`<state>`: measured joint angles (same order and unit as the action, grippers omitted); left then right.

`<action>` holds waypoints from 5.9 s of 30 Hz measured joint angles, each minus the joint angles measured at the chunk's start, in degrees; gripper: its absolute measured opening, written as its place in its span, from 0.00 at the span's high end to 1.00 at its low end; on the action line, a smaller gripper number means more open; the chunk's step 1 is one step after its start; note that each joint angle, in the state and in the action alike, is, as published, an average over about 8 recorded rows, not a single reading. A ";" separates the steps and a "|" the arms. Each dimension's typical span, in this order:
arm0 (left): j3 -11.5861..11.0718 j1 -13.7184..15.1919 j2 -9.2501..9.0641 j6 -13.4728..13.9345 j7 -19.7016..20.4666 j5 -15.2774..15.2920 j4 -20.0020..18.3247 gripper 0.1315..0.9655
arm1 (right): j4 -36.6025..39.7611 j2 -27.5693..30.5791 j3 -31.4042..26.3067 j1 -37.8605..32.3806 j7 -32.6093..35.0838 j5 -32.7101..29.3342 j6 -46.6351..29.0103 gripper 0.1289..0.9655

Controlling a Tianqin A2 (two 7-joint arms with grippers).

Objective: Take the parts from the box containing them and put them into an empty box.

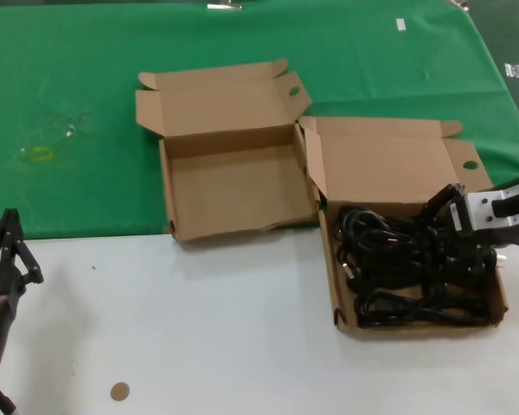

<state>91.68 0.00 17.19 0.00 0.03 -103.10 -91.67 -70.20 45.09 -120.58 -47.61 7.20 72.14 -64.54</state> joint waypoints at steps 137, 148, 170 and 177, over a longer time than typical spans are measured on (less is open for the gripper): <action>0.00 0.00 0.00 0.00 -0.04 -0.02 0.00 0.58 | 11.35 -33.52 4.69 3.46 -5.41 -0.19 35.97 0.01; 0.00 0.00 0.00 0.00 -0.03 -0.02 0.00 0.26 | 4.13 -32.29 10.02 13.15 -5.80 6.67 42.25 0.00; 0.00 0.00 0.00 0.00 -0.02 -0.03 0.00 0.01 | -10.27 -29.82 20.64 32.55 -6.59 20.36 54.79 0.00; 0.00 0.00 0.00 0.00 -0.03 -0.03 0.00 0.00 | -14.88 -29.03 24.05 38.75 -6.84 24.74 58.80 0.00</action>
<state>91.67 0.00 17.19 0.00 0.01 -103.13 -91.67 -85.09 16.06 -96.53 -8.86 0.36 96.88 -5.74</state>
